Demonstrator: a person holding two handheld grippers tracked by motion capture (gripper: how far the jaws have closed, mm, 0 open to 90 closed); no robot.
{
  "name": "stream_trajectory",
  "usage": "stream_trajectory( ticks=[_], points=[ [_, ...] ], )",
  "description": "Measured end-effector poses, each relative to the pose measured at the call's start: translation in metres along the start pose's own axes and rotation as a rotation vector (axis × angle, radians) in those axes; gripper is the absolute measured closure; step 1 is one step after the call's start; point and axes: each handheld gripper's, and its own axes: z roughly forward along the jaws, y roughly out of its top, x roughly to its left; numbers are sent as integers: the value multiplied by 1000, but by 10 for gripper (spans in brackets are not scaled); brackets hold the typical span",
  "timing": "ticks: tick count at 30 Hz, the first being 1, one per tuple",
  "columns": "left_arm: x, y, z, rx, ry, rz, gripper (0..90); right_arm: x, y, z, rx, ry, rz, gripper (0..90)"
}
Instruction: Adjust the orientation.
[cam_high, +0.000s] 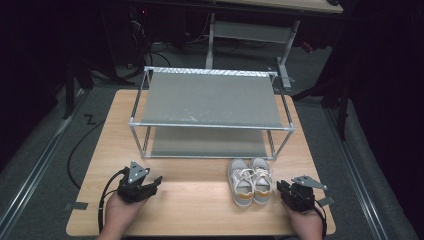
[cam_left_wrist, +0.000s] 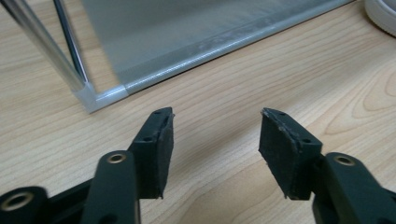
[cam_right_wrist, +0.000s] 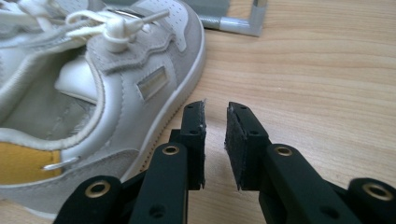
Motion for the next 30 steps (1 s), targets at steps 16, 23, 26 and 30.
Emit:
stream_trajectory(
  ticks=[16, 23, 26, 30],
  points=[
    [1, 5, -2, -30, -71, 10, 432, -11, 21, -5, 333, -72, 52, 676],
    [-2, 7, -2, -32, -74, 29, 431, -13, 46, -9, 525, -105, 75, 617],
    [-2, 6, -1, -25, -71, 27, 430, -9, 56, -9, 566, -115, 63, 592],
    [-3, 5, -1, -25, -72, 21, 430, -5, 62, -8, 614, -120, 49, 565]
  ],
)
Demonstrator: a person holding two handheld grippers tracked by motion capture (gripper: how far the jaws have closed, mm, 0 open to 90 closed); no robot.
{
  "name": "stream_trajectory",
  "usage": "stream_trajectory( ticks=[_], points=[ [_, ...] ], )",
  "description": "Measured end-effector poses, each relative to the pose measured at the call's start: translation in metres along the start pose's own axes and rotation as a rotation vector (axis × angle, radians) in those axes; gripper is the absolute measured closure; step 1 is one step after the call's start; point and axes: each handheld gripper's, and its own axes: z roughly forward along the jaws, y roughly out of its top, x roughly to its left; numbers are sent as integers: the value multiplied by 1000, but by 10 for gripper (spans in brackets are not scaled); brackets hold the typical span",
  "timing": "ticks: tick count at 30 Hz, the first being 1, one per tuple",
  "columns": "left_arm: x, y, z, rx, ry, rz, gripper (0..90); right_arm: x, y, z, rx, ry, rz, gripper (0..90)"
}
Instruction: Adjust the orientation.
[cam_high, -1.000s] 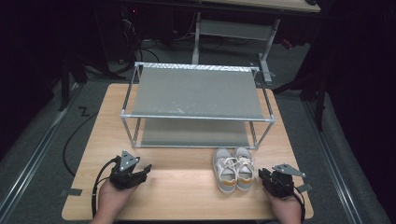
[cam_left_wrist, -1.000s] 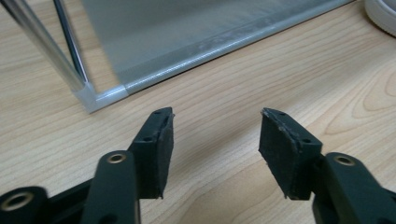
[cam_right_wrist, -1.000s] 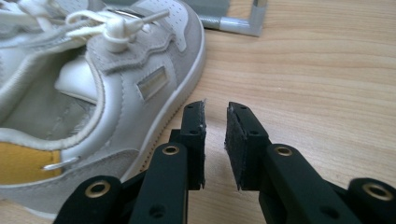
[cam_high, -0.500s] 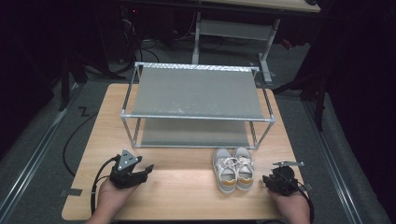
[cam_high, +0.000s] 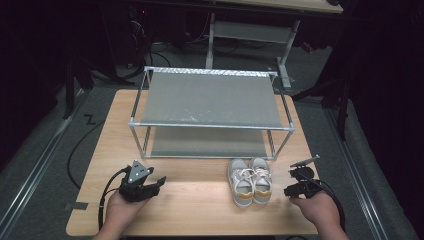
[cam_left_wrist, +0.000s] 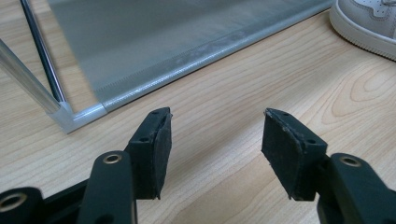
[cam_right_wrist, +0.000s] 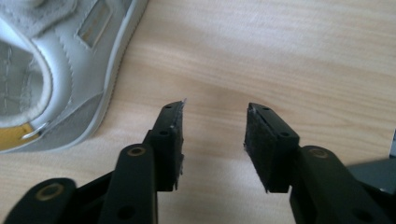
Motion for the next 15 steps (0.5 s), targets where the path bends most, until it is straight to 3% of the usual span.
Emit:
stream_trajectory(
  ticks=[2, 15],
  points=[
    [-1, 0, 0, 5, -3, 5, 430, 4, 5, 0, 73, 5, 6, 522],
    [-2, -2, 2, 18, -6, 7, 427, 11, 22, 6, 194, 1, 39, 482]
  ],
)
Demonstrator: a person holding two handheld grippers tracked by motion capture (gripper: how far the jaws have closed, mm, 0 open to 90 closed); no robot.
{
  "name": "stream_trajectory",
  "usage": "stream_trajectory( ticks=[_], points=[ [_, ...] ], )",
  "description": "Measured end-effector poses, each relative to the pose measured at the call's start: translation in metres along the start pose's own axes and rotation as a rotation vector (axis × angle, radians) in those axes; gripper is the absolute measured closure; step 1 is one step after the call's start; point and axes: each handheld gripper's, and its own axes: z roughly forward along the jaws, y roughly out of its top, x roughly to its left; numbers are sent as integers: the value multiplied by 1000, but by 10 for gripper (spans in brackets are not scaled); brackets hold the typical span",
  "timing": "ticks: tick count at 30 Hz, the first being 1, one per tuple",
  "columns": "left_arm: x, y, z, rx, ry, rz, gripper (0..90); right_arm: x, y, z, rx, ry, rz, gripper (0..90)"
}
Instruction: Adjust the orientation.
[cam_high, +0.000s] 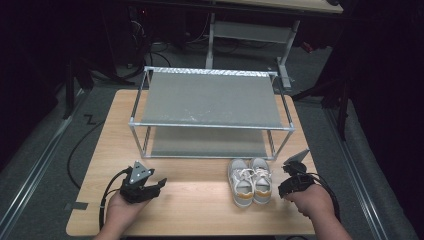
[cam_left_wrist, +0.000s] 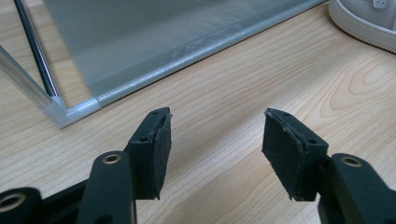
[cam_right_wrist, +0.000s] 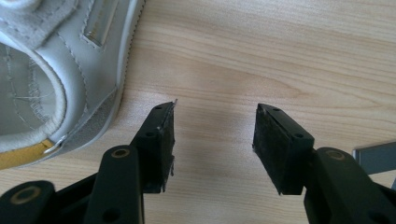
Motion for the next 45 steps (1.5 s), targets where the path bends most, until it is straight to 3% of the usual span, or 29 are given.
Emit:
stream_trajectory(
  ticks=[5, 7, 9, 14, 16, 18, 22, 26, 28, 29, 30, 33, 36, 41, 45],
  points=[
    [0, -1, 1, 7, -3, 4, 426, 1, 1, -1, 26, -13, 15, 448],
    [-1, -1, 1, 10, -4, 5, 425, -2, 0, -4, 37, 15, 38, 429],
    [-1, -1, 2, 12, -4, 8, 425, -3, 0, -6, 29, 9, 42, 430],
    [-2, -2, 4, 17, -2, 6, 423, -2, 0, -16, 17, 7, 25, 444],
    [-2, -2, 4, 18, -2, 7, 423, 3, 1, -24, 6, 5, 14, 463],
    [-2, -2, 4, 23, -3, 9, 423, 12, 3, -39, -27, 6, -34, 471],
    [-3, -2, 5, 22, -4, 12, 423, 25, 7, -54, -48, 44, -2, 493],
    [-3, -2, 6, 24, -6, 10, 423, 52, 13, -67, -28, 52, -42, 503],
    [-3, -2, 7, 26, -5, 10, 422, 60, 16, -68, -16, 58, -59, 504],
    [-3, -2, 6, 26, -5, 11, 422, 73, 19, -66, -3, 63, -71, 507],
    [-3, -2, 6, 26, -5, 11, 422, 78, 21, -64, 2, 64, -74, 509],
    [-3, -2, 4, 18, -5, 14, 422, 93, 25, -55, 18, 56, -94, 564],
    [-2, -2, 4, 20, -4, 15, 421, 98, 27, -48, 26, 52, -112, 604],
    [0, -2, 7, 24, -11, 16, 420, 97, 30, -29, 54, 98, -58, 640],
    [0, -2, 7, 27, -12, 22, 420, 101, 29, -21, 58, 73, -71, 684]
  ],
)
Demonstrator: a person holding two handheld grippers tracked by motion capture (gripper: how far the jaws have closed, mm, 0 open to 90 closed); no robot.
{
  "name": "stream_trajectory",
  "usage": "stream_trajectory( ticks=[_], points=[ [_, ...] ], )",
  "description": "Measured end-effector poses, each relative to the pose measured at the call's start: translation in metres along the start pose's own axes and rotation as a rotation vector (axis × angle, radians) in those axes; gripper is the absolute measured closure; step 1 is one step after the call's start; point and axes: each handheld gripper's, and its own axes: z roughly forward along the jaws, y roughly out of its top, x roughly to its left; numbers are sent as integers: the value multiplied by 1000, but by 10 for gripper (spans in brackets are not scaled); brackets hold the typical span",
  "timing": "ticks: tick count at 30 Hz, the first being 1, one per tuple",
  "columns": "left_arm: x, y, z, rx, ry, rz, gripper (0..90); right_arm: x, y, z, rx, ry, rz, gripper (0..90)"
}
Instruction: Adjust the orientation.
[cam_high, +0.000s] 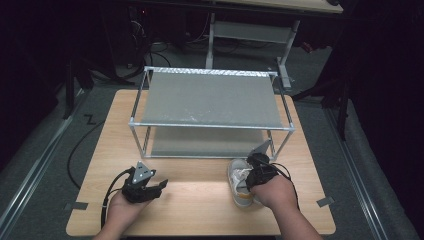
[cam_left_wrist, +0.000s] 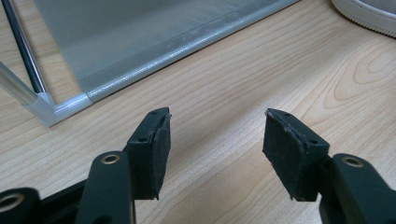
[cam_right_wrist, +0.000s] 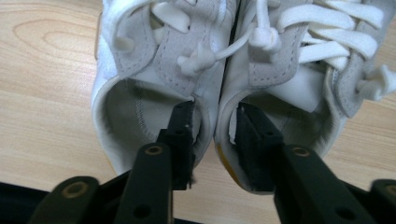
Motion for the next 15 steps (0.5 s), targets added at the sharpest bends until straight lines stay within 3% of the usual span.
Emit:
stream_trajectory(
  ticks=[10, 13, 15],
  points=[
    [-3, 0, 1, 5, -10, 16, 420, -3, 0, 2, -2, 21, 18, 757],
    [-4, 0, 2, 6, -11, 19, 419, -2, 1, 2, -1, 11, 16, 757],
    [-5, 0, 3, 13, -14, 21, 419, 0, 2, 2, 9, -5, 47, 756]
  ],
)
